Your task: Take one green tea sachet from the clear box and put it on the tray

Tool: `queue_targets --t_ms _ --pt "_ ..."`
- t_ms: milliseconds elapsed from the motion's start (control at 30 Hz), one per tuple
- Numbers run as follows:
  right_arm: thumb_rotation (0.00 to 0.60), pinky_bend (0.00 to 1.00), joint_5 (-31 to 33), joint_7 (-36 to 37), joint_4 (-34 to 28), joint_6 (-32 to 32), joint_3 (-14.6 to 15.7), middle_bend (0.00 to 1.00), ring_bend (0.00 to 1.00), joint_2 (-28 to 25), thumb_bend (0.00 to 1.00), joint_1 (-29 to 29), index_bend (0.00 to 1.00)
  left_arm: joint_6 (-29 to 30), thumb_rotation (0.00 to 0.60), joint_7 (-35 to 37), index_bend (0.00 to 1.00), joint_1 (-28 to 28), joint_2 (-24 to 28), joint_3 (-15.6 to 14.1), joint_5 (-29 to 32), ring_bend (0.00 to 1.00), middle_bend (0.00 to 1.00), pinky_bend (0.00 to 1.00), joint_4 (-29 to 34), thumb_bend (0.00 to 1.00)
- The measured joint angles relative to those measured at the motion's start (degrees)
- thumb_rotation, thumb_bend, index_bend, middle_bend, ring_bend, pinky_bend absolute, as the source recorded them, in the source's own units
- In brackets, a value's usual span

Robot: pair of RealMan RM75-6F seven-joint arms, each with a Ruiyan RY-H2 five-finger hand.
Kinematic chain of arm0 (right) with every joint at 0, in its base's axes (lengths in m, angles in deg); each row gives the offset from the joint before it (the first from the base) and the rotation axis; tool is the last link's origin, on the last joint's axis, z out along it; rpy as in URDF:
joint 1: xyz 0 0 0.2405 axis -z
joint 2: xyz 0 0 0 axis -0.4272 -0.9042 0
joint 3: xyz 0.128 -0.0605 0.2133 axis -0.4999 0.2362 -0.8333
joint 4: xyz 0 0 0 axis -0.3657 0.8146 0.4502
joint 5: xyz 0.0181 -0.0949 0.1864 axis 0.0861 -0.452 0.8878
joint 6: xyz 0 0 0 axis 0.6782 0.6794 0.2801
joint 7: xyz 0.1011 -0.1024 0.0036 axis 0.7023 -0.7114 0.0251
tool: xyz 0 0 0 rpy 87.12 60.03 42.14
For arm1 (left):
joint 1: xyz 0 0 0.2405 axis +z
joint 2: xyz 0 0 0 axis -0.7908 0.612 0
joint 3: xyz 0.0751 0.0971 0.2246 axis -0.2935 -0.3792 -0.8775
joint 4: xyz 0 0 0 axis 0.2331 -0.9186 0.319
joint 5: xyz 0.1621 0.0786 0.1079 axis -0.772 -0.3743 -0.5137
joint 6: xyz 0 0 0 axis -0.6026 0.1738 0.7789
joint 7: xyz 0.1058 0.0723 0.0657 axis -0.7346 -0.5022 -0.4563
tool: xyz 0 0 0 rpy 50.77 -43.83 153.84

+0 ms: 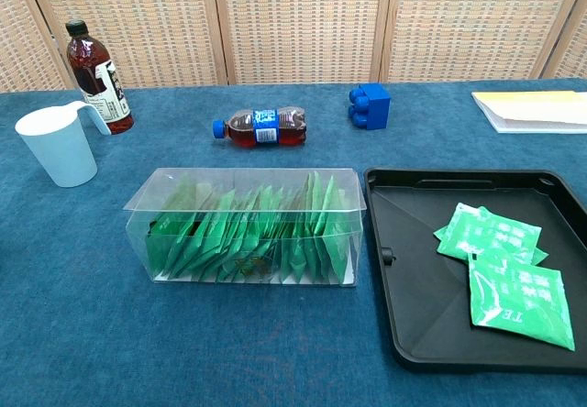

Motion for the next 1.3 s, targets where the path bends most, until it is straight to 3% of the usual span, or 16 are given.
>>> queue_targets --t_ms 367,567,767,1000,1300 --pt "0.600 0.00 -1.8 2.3 0.0 -3.4 -0.2 0.00 0.00 -0.4 0.00 -2.0 0.03 0.1 0.600 0.4 0.00 0.1 0.0 0.1 0.1 0.00 0.00 0.00 -0.1 0.12" --pt "0.600 0.00 -3.2 12.5 -3.3 -12.2 -1.6 0.00 0.00 -3.7 0.00 -8.2 0.13 -0.7 0.600 0.2 0.00 -0.4 -0.2 0.4 1.1 0.00 0.00 0.00 -0.4 0.12" --pt "0.600 0.00 -2.8 20.9 -8.0 -26.7 -5.1 0.00 0.00 -6.1 0.03 -19.1 0.15 -1.3 0.600 -0.1 0.00 -0.7 -0.4 0.8 2.0 0.00 0.00 0.00 -0.8 0.12" --pt "0.600 0.00 6.4 15.3 -11.0 -39.6 -9.6 0.00 0.00 -2.4 0.06 -31.6 0.16 -2.8 0.600 -0.5 0.00 -1.5 -0.8 1.1 3.3 0.00 0.00 0.00 -1.6 0.12" --pt "0.600 0.00 24.2 1.9 -10.3 -43.1 -12.0 0.00 0.00 8.4 0.09 -41.2 0.18 -4.3 0.600 -0.1 0.00 -2.1 -1.0 1.3 4.4 0.00 0.00 0.00 -2.0 0.12"
